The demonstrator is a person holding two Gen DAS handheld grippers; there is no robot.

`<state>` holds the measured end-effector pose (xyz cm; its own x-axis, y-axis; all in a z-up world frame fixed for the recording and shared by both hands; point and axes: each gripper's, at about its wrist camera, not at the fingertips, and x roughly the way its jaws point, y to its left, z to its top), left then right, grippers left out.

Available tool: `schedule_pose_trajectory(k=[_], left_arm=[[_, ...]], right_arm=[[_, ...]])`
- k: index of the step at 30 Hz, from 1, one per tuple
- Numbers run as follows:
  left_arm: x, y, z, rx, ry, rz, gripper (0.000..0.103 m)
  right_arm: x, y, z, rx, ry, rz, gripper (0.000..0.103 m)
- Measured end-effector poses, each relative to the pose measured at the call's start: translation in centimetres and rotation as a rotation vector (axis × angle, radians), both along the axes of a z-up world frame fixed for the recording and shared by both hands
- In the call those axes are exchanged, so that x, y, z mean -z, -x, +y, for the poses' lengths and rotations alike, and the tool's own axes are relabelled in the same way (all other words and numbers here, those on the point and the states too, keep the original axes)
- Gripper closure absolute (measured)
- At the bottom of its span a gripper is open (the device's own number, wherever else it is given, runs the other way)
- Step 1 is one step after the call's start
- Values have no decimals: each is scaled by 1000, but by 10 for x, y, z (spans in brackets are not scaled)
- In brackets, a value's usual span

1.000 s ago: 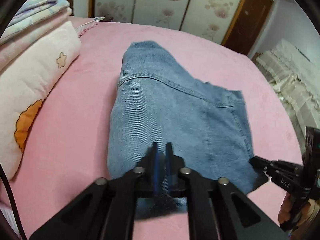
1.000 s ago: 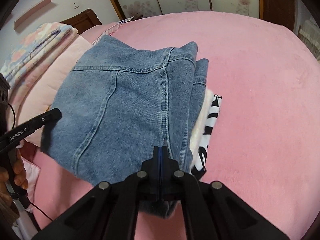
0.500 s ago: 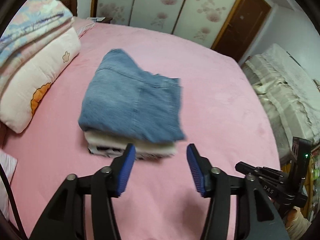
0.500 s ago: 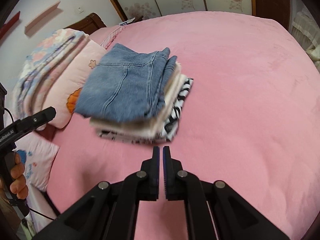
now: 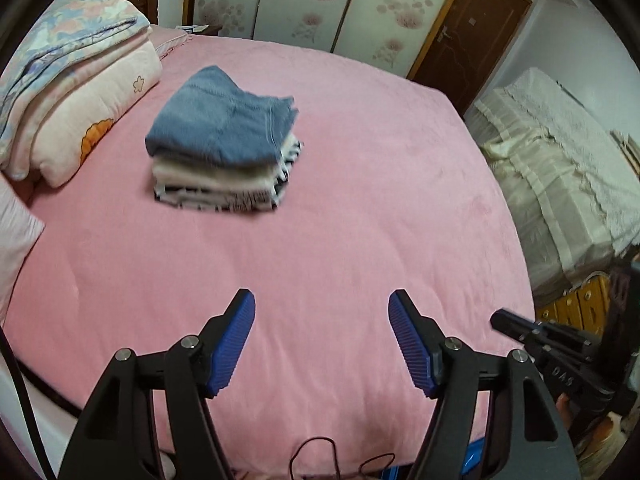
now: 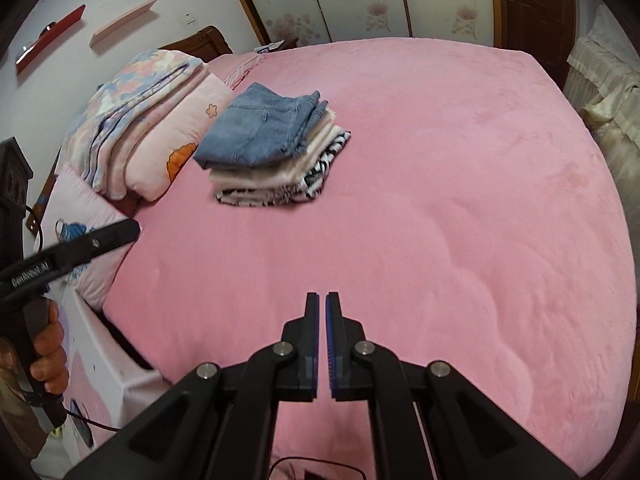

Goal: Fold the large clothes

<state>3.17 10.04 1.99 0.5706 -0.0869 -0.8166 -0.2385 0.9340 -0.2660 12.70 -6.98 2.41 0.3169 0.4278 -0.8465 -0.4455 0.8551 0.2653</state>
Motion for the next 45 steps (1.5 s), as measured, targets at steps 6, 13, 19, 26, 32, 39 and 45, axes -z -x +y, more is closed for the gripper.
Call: schedule_pose_trajectory(k=[6,13,19,26,32,39,45], left_arm=[[22,42,-51,-11,-53,36,35],[47,63,-91,-21,-75,78,35],[50,65,-118,17,-141,87,35],[46,60,-129,14,-164,67,35],[47,55,-134,20,-156,57,35],[54,47,-141,49,-140,75,35],[51,42,-148,73,-157,66,35]], right_arm=[[7,42,-34,25,46,-38,100],[23,76,-55,67,74,-26,99],[25,93,-71,154,67,-31,73],[22,97,-81,208,82,-47,67],[22,96,-83,212,85,-45,62],[22,92,-81,196,110,-55,61],[22,89,-77,177,122,-63,61]])
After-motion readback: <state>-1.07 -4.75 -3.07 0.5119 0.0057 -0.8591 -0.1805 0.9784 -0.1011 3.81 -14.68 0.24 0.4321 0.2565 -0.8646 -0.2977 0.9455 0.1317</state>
